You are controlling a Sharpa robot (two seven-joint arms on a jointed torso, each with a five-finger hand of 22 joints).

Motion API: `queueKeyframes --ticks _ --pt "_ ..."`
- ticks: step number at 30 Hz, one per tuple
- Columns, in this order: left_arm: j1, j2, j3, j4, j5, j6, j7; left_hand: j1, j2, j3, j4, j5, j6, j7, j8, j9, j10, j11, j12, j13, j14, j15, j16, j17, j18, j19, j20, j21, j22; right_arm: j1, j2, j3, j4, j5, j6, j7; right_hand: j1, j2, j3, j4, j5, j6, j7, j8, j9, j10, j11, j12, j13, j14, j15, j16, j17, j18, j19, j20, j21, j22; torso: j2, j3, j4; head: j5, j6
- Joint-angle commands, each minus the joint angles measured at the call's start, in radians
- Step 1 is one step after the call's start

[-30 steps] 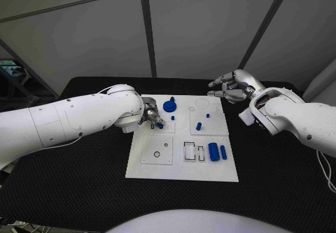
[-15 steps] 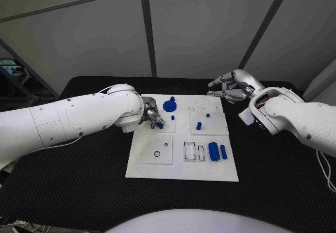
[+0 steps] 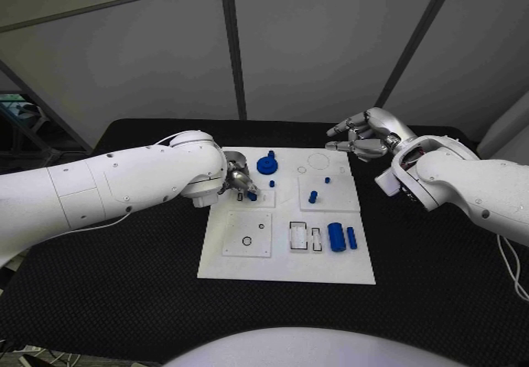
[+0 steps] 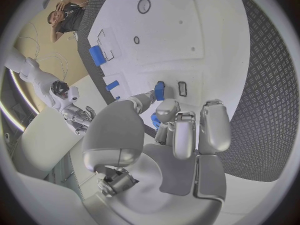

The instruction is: Assemble the parts on the task board

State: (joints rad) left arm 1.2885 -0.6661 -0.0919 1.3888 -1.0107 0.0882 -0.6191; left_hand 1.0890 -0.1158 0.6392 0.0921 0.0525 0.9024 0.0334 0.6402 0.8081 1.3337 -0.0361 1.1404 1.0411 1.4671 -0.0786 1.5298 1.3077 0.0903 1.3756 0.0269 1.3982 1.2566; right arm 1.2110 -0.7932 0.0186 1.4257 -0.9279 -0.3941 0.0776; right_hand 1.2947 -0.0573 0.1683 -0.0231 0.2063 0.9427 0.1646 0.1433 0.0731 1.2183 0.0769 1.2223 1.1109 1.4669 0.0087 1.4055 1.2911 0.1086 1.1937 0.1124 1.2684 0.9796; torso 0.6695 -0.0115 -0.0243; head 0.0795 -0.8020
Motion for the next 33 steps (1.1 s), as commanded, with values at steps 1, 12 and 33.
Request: queueKeyframes --ticks 1,12,33 --pt "0.000 0.002 0.000 -0.001 -0.007 0.018 -0.009 -0.016 0.001 0.099 -0.107 0.001 0.007 -0.003 0.005 0.004 0.007 -0.001 0.003 0.001 0.088 -0.009 -0.004 0.217 -0.020 0.007 0.001 0.003 0.002 0.001 0.001 0.001 0.001 -0.003 0.008 0.003 -0.004 0.000 -0.004 0.003 0.006 -0.005 -0.002 0.003 -0.001 -0.010 0.000 -0.006 -0.001 0.034 -0.007 -0.004 -0.001 0.011 -0.006 0.000 -0.003 -0.001 0.000 0.0002 0.0006 0.000 -0.001" --pt "0.000 0.004 0.000 -0.007 -0.007 0.026 -0.012 -0.043 -0.003 0.040 -0.091 0.001 0.023 -0.010 0.013 0.006 0.011 -0.007 0.008 0.003 0.088 -0.014 -0.004 0.218 -0.021 0.009 -0.004 0.003 0.006 0.001 0.001 0.001 0.002 -0.003 0.009 0.003 -0.005 0.001 -0.005 0.005 0.007 -0.005 -0.002 0.004 -0.001 -0.017 0.000 -0.014 -0.010 0.032 -0.007 -0.011 -0.011 0.013 -0.012 0.000 -0.009 -0.010 -0.001 -0.0005 0.0010 0.000 -0.004" --pt "0.000 0.002 0.000 -0.013 -0.007 0.016 -0.020 -0.087 -0.013 -0.085 -0.052 0.001 0.035 -0.015 0.026 0.011 0.015 -0.010 0.020 0.009 0.089 -0.017 -0.004 0.219 -0.025 0.022 -0.008 0.012 0.028 0.001 0.001 0.001 0.000 -0.005 0.012 0.001 -0.006 0.002 -0.006 0.006 0.007 -0.006 -0.002 0.004 -0.001 -0.023 0.000 -0.020 -0.017 0.029 -0.007 -0.019 -0.022 0.015 -0.018 0.000 -0.015 -0.020 -0.001 -0.0006 0.0014 0.003 -0.009"
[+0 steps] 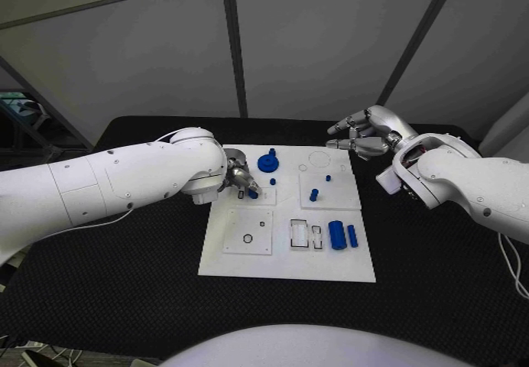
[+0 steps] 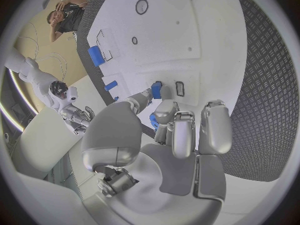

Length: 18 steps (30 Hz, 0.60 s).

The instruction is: Assemble the parts on the task board

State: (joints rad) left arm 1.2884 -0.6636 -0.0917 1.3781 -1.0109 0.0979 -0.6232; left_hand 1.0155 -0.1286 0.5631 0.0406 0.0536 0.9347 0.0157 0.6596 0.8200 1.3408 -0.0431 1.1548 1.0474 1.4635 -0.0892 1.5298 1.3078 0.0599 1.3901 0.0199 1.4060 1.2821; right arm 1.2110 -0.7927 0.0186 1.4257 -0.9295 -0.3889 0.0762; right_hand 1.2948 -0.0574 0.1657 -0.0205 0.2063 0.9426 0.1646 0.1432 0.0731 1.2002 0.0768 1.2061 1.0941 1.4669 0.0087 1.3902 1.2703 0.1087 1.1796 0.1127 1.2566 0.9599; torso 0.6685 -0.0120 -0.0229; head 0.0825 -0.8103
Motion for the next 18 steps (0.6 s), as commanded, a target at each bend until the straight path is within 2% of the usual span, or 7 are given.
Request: queueKeyframes --ticks 1,18 --pt "0.000 -0.001 0.000 -0.002 -0.007 0.006 -0.016 -0.014 0.000 -0.011 0.000 0.000 0.003 0.003 0.007 0.000 0.009 -0.003 0.007 0.004 0.092 -0.006 -0.004 0.219 0.005 0.009 -0.001 0.005 0.003 0.001 0.001 0.001 0.000 -0.003 0.007 0.003 -0.006 0.002 -0.003 0.004 0.007 -0.006 -0.002 0.004 -0.001 -0.005 0.000 -0.003 -0.001 0.029 -0.007 -0.004 -0.001 0.015 -0.003 0.000 -0.003 -0.001 0.000 0.0003 -0.0001 0.000 0.000" --pt "0.000 0.001 0.000 -0.009 -0.007 0.000 -0.018 -0.028 0.009 -0.048 0.022 0.000 0.008 0.000 0.019 0.005 0.010 -0.006 0.010 0.003 0.093 -0.008 -0.004 0.219 0.003 0.015 -0.002 0.010 0.014 0.001 0.002 0.001 0.000 -0.003 0.007 0.002 -0.006 0.002 -0.003 0.004 0.007 -0.007 -0.002 0.005 -0.001 -0.006 0.000 -0.004 -0.002 0.029 -0.007 -0.005 -0.002 0.015 -0.005 0.000 -0.005 -0.004 0.000 0.0003 -0.0010 0.001 0.000"
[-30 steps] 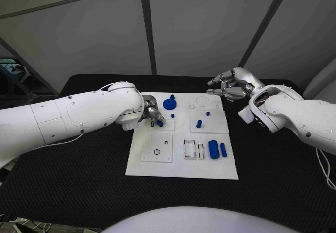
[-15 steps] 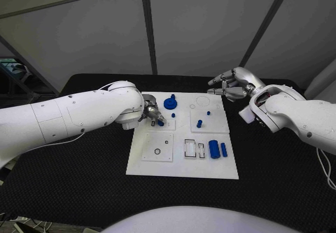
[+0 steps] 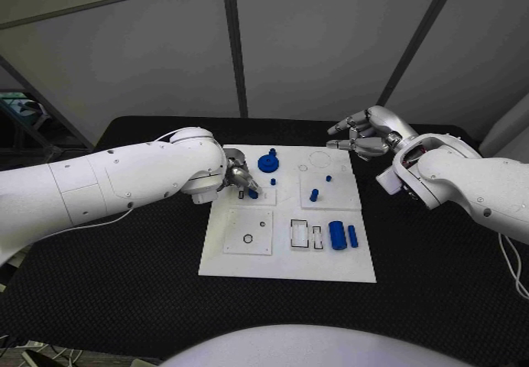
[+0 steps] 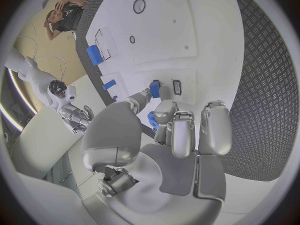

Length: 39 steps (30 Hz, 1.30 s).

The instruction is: Assemble the parts on the task board

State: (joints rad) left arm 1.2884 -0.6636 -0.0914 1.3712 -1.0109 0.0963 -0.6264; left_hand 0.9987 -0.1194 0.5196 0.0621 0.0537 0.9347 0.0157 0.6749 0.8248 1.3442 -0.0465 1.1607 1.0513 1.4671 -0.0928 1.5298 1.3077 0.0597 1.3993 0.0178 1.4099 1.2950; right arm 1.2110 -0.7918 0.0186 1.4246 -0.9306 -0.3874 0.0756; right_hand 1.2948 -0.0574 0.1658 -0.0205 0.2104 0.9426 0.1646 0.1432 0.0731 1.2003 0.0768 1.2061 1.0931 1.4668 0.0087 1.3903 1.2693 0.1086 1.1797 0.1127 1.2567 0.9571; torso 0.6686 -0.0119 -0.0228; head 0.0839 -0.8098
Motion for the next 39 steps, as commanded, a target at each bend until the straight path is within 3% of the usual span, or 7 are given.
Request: queueKeyframes --ticks 1,14,39 --pt "0.000 0.001 0.000 -0.002 -0.007 0.002 -0.015 -0.013 0.001 -0.008 0.002 0.000 0.008 0.000 0.004 0.001 0.007 -0.002 0.005 0.000 0.089 -0.005 -0.004 0.219 0.003 0.006 0.000 0.006 0.001 0.001 0.001 0.001 0.001 -0.002 0.006 0.003 -0.006 0.003 -0.003 0.004 0.003 -0.007 -0.002 0.005 -0.001 -0.006 0.000 -0.004 -0.001 0.029 -0.007 -0.005 -0.001 0.015 -0.005 0.000 -0.005 -0.001 0.000 0.0002 -0.0013 0.000 -0.001" --pt "0.000 0.006 0.000 -0.007 -0.007 -0.003 -0.017 -0.043 0.004 -0.124 0.047 0.000 0.013 -0.002 0.025 0.010 0.009 -0.004 0.011 -0.003 0.089 -0.006 -0.004 0.220 0.002 0.011 -0.002 0.008 0.010 0.001 0.001 0.001 0.001 -0.002 0.006 0.003 -0.006 0.002 -0.004 0.005 0.003 -0.007 -0.002 0.005 -0.001 -0.006 0.000 -0.005 -0.002 0.028 -0.007 -0.007 -0.003 0.016 -0.006 -0.001 -0.007 -0.003 0.000 0.0005 -0.0006 -0.003 -0.002" --pt "0.000 0.011 0.000 -0.006 -0.006 -0.008 -0.018 -0.048 0.023 -0.224 0.087 0.001 0.013 -0.006 0.037 0.013 0.014 -0.007 0.020 0.001 0.089 -0.009 -0.004 0.220 -0.001 0.018 -0.005 0.012 0.023 0.001 0.003 0.001 -0.002 -0.002 0.007 0.004 -0.006 0.002 -0.004 0.005 0.003 -0.007 -0.002 0.005 -0.001 -0.006 0.000 -0.005 -0.002 0.028 -0.007 -0.007 -0.003 0.016 -0.006 -0.001 -0.007 -0.003 0.000 0.0001 -0.0007 -0.007 -0.004"
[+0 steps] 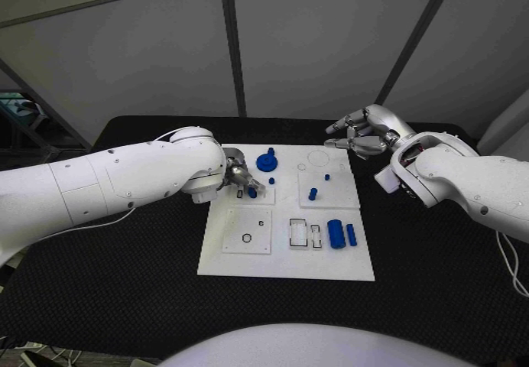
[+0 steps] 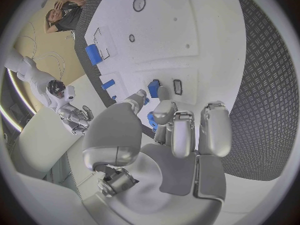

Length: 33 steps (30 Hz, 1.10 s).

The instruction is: Assemble the parts on the task board

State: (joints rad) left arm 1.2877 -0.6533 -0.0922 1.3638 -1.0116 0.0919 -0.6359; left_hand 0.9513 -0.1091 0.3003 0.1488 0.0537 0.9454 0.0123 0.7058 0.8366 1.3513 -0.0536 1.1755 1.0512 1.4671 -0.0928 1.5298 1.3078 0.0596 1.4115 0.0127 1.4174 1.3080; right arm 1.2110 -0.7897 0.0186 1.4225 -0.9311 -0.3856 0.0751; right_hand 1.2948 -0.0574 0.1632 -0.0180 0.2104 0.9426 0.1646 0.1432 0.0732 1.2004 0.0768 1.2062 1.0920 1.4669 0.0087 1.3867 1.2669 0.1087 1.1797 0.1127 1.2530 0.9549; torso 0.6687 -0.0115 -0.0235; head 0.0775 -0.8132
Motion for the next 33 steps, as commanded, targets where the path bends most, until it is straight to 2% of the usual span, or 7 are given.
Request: queueKeyframes --ticks 1,33 --pt "0.001 0.000 0.001 0.002 -0.006 -0.004 -0.008 0.000 0.013 -0.005 0.000 0.001 0.003 -0.003 0.006 0.002 0.007 0.000 0.005 0.001 0.090 -0.009 -0.004 0.220 0.000 0.006 0.001 0.005 0.010 0.001 0.001 0.001 0.000 -0.002 0.006 0.004 -0.006 0.003 -0.001 0.002 0.003 -0.007 -0.002 0.005 -0.001 -0.007 0.000 -0.005 -0.001 0.028 -0.007 -0.004 -0.001 0.015 -0.006 -0.001 -0.003 -0.001 0.000 -0.0004 0.0001 0.000 0.000" --pt "0.001 -0.003 0.001 0.012 -0.006 -0.005 -0.010 0.003 0.021 -0.043 0.018 0.001 0.006 -0.005 0.011 0.001 0.008 -0.002 0.005 -0.001 0.090 -0.010 -0.004 0.221 -0.001 0.008 -0.001 0.005 0.013 0.001 0.003 0.001 -0.001 -0.002 0.008 0.005 -0.005 0.003 -0.002 0.003 0.002 -0.007 -0.002 0.007 -0.001 -0.006 -0.001 -0.006 -0.001 0.028 -0.008 -0.006 -0.002 0.016 -0.006 -0.001 -0.006 -0.003 0.000 -0.0008 0.0005 -0.001 -0.004"
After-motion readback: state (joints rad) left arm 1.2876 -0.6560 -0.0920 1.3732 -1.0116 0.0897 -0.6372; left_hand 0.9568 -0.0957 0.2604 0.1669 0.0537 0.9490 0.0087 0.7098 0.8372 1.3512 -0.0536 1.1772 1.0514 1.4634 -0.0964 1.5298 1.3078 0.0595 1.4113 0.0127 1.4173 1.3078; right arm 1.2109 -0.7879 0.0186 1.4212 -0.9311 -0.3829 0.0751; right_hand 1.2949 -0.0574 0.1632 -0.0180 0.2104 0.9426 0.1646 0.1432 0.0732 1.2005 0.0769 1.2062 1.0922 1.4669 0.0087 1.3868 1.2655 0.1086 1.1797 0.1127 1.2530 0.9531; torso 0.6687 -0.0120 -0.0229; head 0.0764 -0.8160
